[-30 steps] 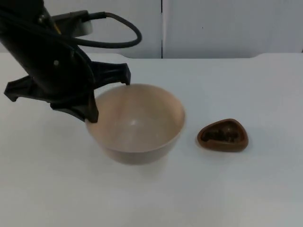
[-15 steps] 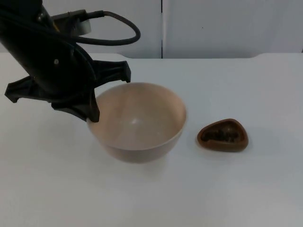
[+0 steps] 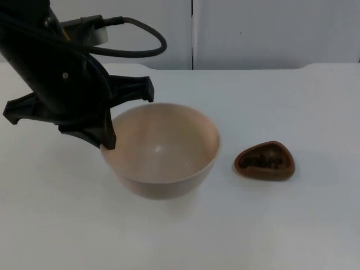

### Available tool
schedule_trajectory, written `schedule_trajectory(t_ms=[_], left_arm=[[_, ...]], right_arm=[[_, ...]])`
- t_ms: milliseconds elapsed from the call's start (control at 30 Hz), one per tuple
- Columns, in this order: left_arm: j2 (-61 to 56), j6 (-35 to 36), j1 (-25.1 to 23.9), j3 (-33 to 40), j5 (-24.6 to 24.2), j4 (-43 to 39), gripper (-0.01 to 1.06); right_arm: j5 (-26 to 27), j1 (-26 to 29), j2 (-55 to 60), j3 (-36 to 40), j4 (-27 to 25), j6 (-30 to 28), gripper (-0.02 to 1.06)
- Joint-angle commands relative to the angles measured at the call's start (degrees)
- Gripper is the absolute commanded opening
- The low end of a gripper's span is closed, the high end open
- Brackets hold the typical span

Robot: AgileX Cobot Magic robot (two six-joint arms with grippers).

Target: Pick up the bowl with the left hand and pour the coffee beans from the cup into the bowl with the right hand.

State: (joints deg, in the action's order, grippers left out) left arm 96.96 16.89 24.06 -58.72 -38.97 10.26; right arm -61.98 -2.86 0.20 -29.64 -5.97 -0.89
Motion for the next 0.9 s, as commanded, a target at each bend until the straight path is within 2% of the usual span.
schedule_trajectory(t_ms=[0, 300, 467, 633, 733, 767, 867], left_arm=[[-0.6, -0.1, -0.2, 0.1, 0.3, 0.4, 0.0], [-0.4, -0.1, -0.2, 0.1, 0.3, 1.1, 0.0], [-0.4, 0.0, -0.2, 0.1, 0.8, 1.1, 0.0], [-0.4, 0.0, -0.2, 0.1, 1.8, 1.2, 0.0], [-0.4, 0.0, -0.2, 0.1, 1.8, 1.2, 0.0], [-0.4, 0.0, -0.2, 0.1, 1.8, 1.2, 0.0], [-0.4, 0.0, -0.2, 0.1, 1.8, 1.2, 0.0]], right_arm=[[0.7, 0.4, -0.2, 0.1, -0.1, 0.0, 1.05], [1.8, 0.4, 0.6, -1.6, -0.2, 0.0, 1.05], [2.3, 0.4, 9.0, -5.4, -0.2, 0.0, 1.05], [5.5, 0.4, 20.3, -10.3, -0.2, -2.0, 1.05], [7.6, 0.4, 31.8, -15.5, -0.2, -2.1, 1.05], [7.6, 0.4, 31.8, -15.5, -0.2, -2.1, 1.05], [8.3, 0.4, 41.4, -20.1, -0.8, -3.2, 1.05]])
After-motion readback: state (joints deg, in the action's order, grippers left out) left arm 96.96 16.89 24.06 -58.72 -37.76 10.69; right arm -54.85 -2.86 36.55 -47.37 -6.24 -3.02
